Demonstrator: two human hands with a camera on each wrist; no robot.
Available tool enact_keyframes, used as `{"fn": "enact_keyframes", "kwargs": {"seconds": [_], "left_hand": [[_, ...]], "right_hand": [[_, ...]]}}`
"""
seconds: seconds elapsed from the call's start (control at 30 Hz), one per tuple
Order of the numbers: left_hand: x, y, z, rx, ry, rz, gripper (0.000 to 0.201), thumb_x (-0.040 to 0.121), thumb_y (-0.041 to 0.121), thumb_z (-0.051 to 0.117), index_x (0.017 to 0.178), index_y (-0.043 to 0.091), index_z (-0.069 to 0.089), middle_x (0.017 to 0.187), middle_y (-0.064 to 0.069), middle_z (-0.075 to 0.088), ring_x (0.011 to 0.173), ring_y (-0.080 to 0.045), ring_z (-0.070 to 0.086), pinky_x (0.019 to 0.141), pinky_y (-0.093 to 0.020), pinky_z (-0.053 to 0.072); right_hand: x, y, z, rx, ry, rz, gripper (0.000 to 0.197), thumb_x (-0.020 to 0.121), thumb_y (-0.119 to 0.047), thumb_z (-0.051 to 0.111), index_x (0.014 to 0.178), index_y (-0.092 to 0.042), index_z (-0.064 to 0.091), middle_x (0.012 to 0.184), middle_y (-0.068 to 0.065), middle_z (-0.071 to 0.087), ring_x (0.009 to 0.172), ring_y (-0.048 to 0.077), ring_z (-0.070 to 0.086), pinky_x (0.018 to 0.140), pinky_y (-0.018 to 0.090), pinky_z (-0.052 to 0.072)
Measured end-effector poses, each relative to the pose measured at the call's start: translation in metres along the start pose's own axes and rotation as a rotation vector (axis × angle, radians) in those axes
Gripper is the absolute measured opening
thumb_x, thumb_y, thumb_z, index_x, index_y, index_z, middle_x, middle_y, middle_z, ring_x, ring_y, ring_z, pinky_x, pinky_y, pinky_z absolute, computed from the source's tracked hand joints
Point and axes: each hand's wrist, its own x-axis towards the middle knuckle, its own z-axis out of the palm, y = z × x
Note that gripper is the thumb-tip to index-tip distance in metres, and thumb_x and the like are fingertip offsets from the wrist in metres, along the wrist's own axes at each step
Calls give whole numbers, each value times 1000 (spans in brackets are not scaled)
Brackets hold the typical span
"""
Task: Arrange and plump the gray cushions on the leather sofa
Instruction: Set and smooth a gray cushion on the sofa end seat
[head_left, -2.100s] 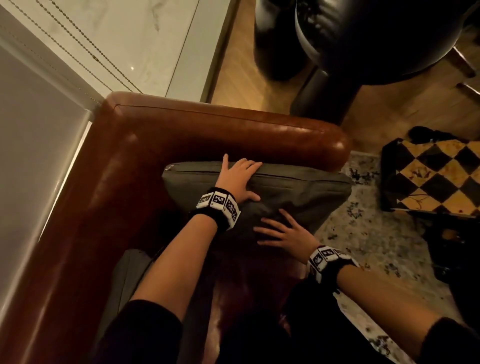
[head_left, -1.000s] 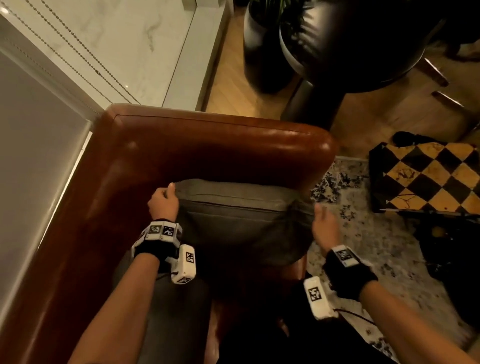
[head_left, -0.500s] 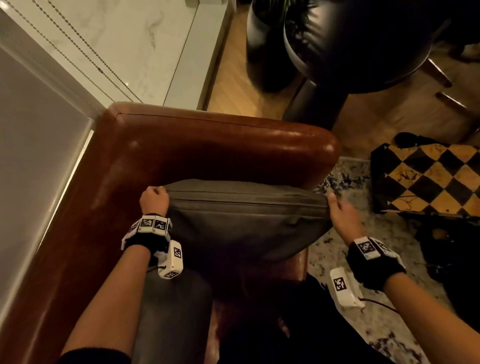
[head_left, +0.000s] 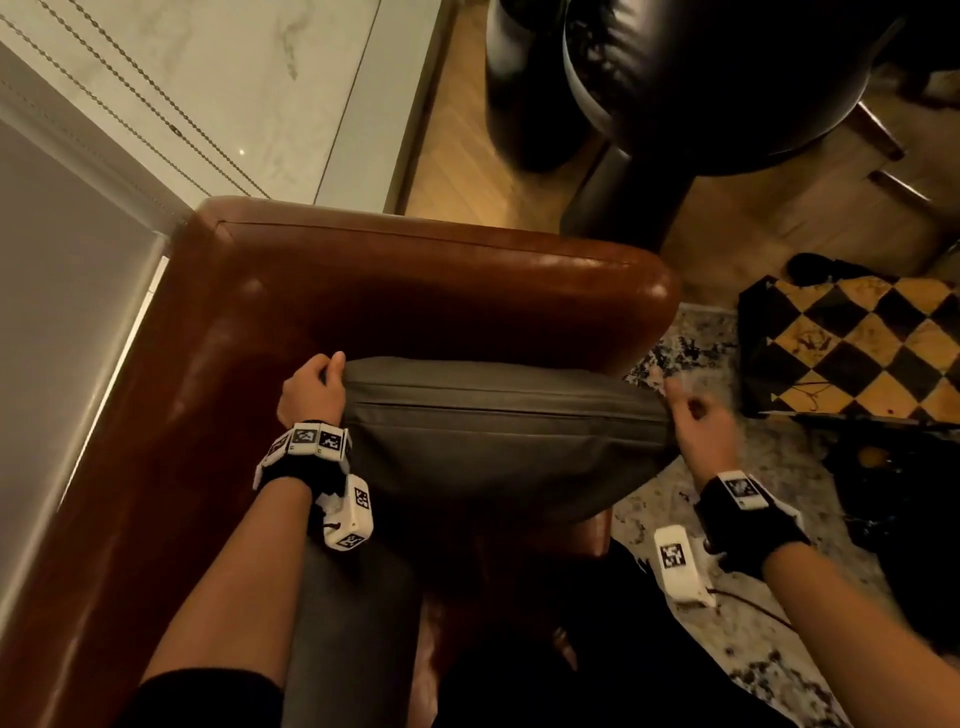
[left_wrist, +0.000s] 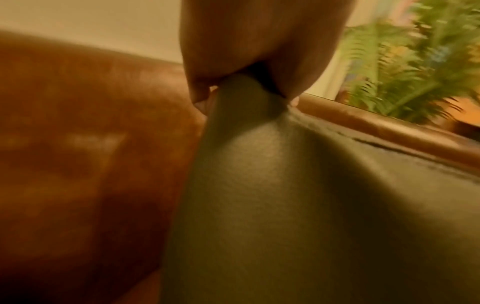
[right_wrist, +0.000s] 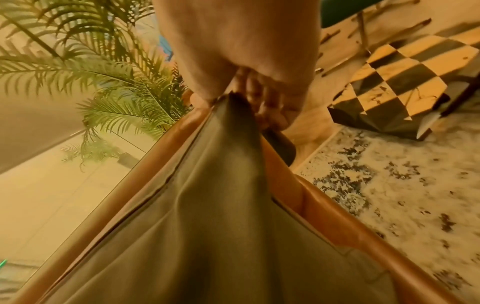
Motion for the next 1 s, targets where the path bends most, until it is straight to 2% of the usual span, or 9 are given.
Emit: {"fn": "enact_keyframes", "kwargs": {"seconds": [0.13, 0.3, 0.37, 0.47, 0.53, 0.6, 0.73, 0.87, 1.0], "left_hand": [[-3, -6, 5, -71, 6, -25, 42, 94, 45, 42, 80, 9, 57, 75, -12, 57, 86, -37, 58, 66, -35, 36], [-13, -5, 1, -222, 86, -93, 41, 92, 45, 46, 102, 7, 58, 101, -18, 65, 101, -36, 56, 79, -38, 42], [-22, -11, 2, -286, 168, -126, 43, 93, 47, 43, 105, 7, 54, 103, -18, 63, 98, -34, 58, 76, -37, 42], [-33, -24, 6, -280, 129, -96, 39, 96, 37, 42, 91, 0, 53, 86, -20, 59, 87, -37, 56, 74, -41, 41], [-33, -29, 3, -310, 109, -75, 36, 98, 29, 41, 74, 3, 47, 62, -8, 45, 70, -32, 48, 66, -39, 33], [-28, -30, 0, -321, 124, -84, 38, 99, 28, 39, 69, 3, 43, 59, -8, 39, 68, -26, 42, 64, -31, 25], [-18, -21, -3, -289, 57, -166, 40, 99, 30, 37, 71, 3, 45, 71, -16, 45, 76, -29, 44, 69, -34, 28], [-12, 0, -6, -278, -71, -242, 47, 100, 27, 29, 93, -8, 59, 104, -30, 57, 111, -41, 51, 93, -40, 37], [-7, -2, -11, -248, -110, -201, 53, 95, 43, 40, 85, -2, 64, 102, -26, 64, 104, -39, 57, 86, -38, 41]], "right_hand": [[-25, 33, -9, -30, -57, 122, 51, 69, -64, 64, 74, -14, 52, 72, 5, 57, 73, 26, 60, 73, 49, 52], [-38, 35, -1, 227, -133, 128, 23, 78, -28, 72, 91, -9, 69, 83, 1, 68, 77, 15, 65, 70, 31, 53], [-33, 38, -8, 364, -249, 124, 34, 70, -34, 76, 92, -10, 68, 92, 5, 67, 73, 9, 62, 66, 21, 49], [-22, 56, -23, 392, -559, 162, 74, 41, -61, 84, 96, -15, 68, 98, 7, 64, 88, 18, 55, 73, 26, 42], [-19, 58, -29, 328, -717, 210, 84, 39, -64, 84, 104, -15, 67, 106, 7, 63, 99, 23, 51, 79, 30, 41], [-17, 46, -30, 248, -786, 238, 88, 37, -66, 82, 107, -17, 64, 106, 4, 65, 96, 19, 55, 78, 29, 43], [-13, 18, -23, 205, -536, 219, 49, 73, -68, 52, 99, -27, 62, 107, -1, 63, 97, 15, 56, 77, 32, 46], [-10, 4, 10, 11, -224, 151, 72, 78, -74, 40, 99, -9, 65, 103, 13, 64, 98, 27, 59, 93, 42, 47], [-10, -4, 28, -27, -53, 99, 61, 86, -62, 44, 76, -4, 62, 79, 15, 59, 81, 31, 58, 77, 38, 45]]}}
